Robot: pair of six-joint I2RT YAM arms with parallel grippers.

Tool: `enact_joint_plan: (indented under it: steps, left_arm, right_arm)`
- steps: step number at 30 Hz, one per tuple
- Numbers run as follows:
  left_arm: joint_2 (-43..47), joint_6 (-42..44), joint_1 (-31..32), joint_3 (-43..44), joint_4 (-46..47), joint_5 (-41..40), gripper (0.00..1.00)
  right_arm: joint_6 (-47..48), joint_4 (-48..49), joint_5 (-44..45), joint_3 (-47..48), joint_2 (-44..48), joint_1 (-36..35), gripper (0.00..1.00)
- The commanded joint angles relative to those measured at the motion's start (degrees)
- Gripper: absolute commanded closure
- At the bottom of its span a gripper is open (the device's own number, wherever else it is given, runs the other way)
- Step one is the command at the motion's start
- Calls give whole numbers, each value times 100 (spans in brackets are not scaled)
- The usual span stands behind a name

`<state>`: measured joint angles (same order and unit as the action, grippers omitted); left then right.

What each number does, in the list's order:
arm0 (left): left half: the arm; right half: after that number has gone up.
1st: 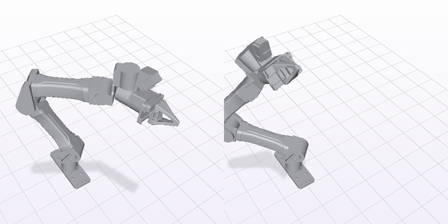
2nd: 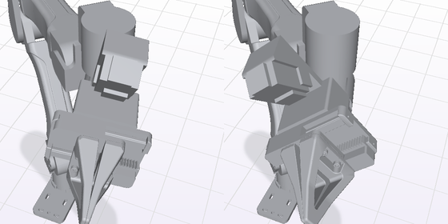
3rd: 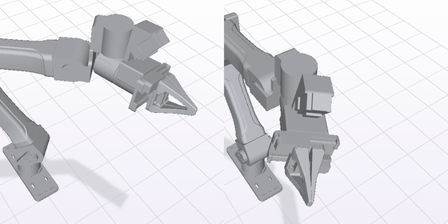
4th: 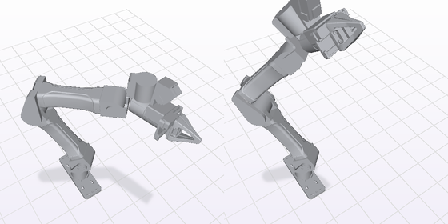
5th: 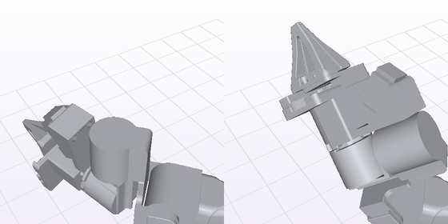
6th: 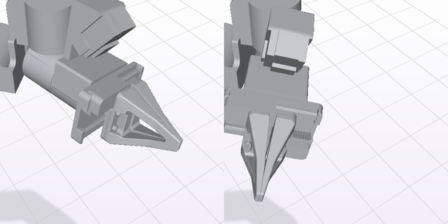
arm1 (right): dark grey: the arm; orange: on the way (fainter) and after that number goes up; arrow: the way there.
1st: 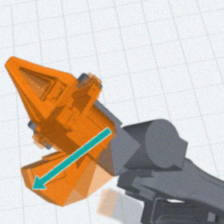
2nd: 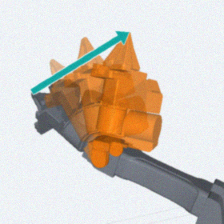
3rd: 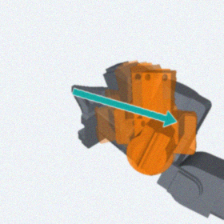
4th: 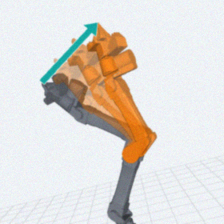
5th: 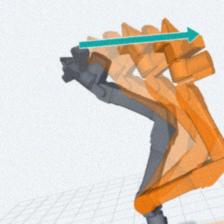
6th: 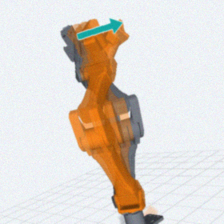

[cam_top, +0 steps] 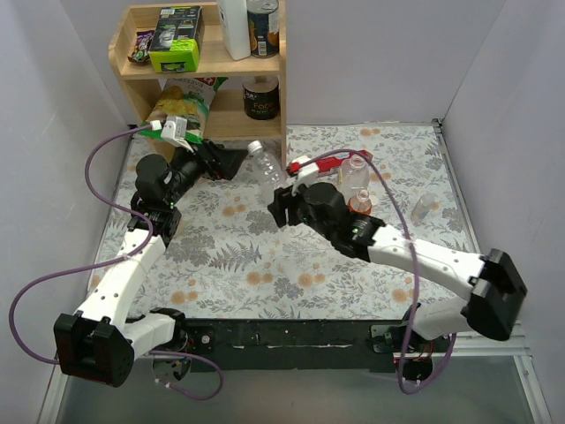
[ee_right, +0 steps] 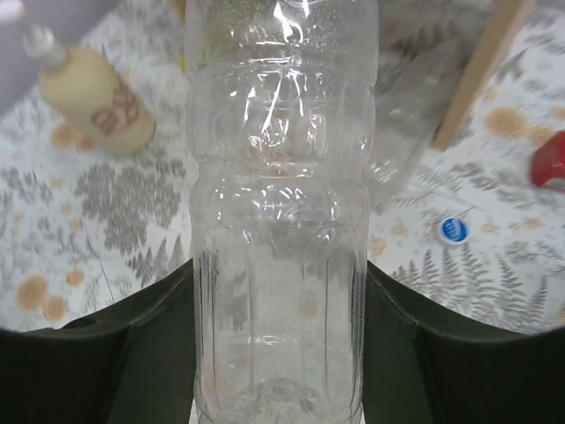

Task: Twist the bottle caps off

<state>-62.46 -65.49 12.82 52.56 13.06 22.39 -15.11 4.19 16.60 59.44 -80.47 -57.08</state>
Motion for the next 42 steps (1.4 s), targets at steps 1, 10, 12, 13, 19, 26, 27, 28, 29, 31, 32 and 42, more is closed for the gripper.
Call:
enact_joint_plan:
  steps: [1,10,12,13,19,26,27,28,29,31,32,42]
  left_arm:
    - [111,-832,63,-104,864,1451,2]
    - [6,-1791,615,-650,2025,1927,2]
    - [-196,-1625,1002,-580,1955,1883,2]
    - [-284,-1555,1116,-536,1876,1822,2]
    - [-724,-1536,1434,-395,1612,1268,2]
    - [-996,-2037,1487,-456,2200,925,4]
    - [-1023,-2090,1487,-474,2270,855,5]
    - [-1049,-2186,1495,-518,2445,828,5]
    - [-1075,-2248,1530,-544,2525,802,7]
    - [-1128,-2275,1583,-536,2640,802,11]
    - [-1215,-2249,1644,-475,2623,828,17]
    - [-1085,-1046,1829,-273,1965,829,58]
  right_arm:
    - [-89,644,1011,-380,865,4,58]
    - [17,952,828,-468,1420,-5,59]
    - [17,1101,722,-530,1446,-5,60]
    - [17,1128,635,-556,1463,-14,60]
    - [-18,1216,528,-723,1622,-101,61]
    - [-123,1321,458,-925,1718,-172,62]
    - [-141,1330,441,-952,1727,-181,62]
    - [-150,1348,432,-978,1727,-189,62]
    - [-158,1348,423,-978,1719,-190,62]
    - [-158,1348,388,-969,1684,-198,62]
    - [-159,1339,388,-969,1683,-198,63]
    - [-97,814,291,-776,1771,-207,26]
